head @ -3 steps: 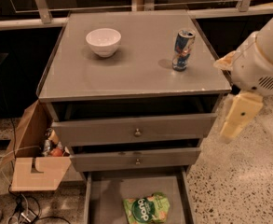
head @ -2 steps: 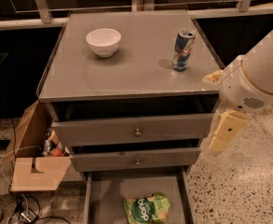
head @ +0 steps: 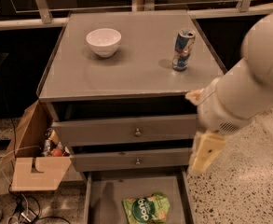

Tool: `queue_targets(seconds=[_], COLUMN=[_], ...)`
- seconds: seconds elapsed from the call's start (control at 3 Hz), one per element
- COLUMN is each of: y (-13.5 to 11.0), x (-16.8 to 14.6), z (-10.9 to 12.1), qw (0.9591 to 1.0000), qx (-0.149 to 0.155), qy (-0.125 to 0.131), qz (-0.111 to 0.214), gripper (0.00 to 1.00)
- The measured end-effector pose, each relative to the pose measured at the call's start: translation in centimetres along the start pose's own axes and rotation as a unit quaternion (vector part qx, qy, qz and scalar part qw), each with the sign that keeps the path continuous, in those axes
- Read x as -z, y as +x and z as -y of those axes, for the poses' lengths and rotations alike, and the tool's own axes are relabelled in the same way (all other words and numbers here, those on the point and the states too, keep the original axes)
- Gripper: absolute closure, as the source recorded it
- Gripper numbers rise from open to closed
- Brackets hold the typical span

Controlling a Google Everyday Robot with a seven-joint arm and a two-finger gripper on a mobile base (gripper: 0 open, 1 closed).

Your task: Pick green rice chip bag from bottom drawer and place on counter

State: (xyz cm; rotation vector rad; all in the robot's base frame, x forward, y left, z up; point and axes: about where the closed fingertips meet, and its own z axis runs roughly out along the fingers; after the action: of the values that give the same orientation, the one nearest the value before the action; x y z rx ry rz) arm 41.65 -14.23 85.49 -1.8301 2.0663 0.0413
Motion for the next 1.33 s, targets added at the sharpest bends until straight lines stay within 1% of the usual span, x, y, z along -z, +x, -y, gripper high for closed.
queue_targets(seconds=[0.33, 0.67, 1.0, 1.33], y=[-0.6, -0.6, 1.8, 1.8], x=[-5.9, -10.1, -13.1, -13.1], z=[-2.0, -2.4, -5.9, -5.9], qw=[0.9994, 0.9986, 0.9979, 0.9979], qx=[0.014, 0.025, 0.033, 0.033], qy=[-0.025, -0.038, -0.044, -0.044], qz=[-0.018, -0.027, -0.034, -0.034], gripper=[0.0, 0.0, 0.0, 0.0])
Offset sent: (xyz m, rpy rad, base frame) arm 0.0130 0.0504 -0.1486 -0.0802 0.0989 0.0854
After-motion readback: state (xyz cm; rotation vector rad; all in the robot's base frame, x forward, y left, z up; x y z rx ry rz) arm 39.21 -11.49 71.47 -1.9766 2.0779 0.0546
